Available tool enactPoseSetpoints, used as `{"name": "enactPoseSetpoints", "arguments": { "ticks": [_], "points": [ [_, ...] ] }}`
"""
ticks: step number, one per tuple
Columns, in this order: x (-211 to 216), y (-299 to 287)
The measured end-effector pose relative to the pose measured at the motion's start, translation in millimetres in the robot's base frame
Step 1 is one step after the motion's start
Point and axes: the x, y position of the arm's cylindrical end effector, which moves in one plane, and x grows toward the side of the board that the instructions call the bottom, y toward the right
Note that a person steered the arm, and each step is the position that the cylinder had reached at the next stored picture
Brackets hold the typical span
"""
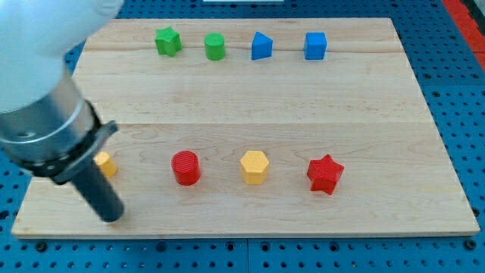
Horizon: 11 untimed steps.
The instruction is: Push the red star slightly up
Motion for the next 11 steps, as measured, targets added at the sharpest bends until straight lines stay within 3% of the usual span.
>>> {"name": "enactPoseSetpoints", "arguments": {
  "ticks": [1, 2, 4, 5, 7, 9, 11],
  "points": [
    [-16.9, 64.7],
    [-13.2, 82.2],
    [19.0, 105.8],
    [30.4, 154.1],
    [-7.2, 203.2],
    [-7.2, 254.9],
    [-33.1, 264.0]
  ]
}}
